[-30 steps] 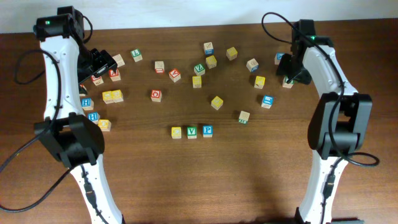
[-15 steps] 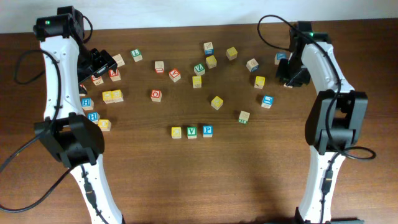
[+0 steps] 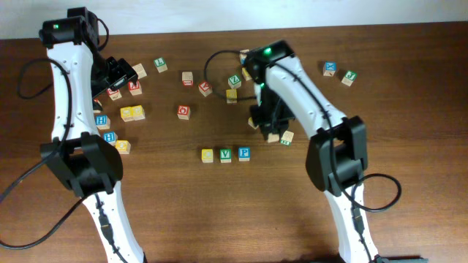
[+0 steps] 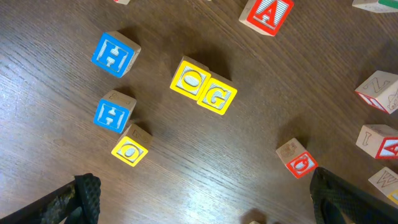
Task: Spell out CVPR
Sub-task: 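Grasp the green R block with the right gripper and lift it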
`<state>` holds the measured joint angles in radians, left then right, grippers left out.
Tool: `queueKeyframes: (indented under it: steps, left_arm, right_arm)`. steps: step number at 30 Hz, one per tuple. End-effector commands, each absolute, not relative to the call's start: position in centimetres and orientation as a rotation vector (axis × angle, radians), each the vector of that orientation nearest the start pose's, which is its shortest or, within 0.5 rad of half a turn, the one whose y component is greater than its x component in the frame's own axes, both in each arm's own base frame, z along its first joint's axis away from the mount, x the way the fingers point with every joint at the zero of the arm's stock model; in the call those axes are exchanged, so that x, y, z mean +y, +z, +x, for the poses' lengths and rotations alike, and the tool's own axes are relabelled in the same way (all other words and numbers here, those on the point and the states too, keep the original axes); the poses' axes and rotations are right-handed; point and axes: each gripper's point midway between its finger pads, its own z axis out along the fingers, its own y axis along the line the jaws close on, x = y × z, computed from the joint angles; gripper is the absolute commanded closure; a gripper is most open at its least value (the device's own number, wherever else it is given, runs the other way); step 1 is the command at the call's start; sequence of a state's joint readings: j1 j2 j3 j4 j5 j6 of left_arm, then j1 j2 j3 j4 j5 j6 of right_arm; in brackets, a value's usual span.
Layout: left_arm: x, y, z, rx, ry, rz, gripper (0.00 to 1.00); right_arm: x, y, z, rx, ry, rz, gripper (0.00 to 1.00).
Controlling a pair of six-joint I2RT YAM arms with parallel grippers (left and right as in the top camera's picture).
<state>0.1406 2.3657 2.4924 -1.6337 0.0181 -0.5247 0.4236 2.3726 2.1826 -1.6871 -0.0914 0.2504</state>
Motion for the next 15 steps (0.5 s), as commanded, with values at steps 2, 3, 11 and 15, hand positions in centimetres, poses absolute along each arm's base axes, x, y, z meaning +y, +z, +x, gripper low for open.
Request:
queueKeyframes:
  steps: [2, 3, 11, 15]
  left_arm:
    - [6.4, 14.8, 45.7, 2.890, -0.034, -1.022, 0.01]
    - [6.4, 14.8, 45.7, 2.890, -0.034, -1.022, 0.01]
    - [6.4, 14.8, 45.7, 2.890, -0.034, -1.022, 0.01]
    - [6.4, 14.8, 45.7, 2.890, -0.034, -1.022, 0.01]
  right_arm:
    - [17.6, 6.1, 33.0, 3.483, -0.093, -0.348, 0.75]
    - [17.4, 5.2, 32.5, 3.504, -0.108, -0.349, 0.75]
    - [12.0, 1.8, 34.7, 3.481, -0.187, -0.163, 0.74]
    - [11.5, 1.2, 36.8, 3.423, -0.047, -0.167, 0.75]
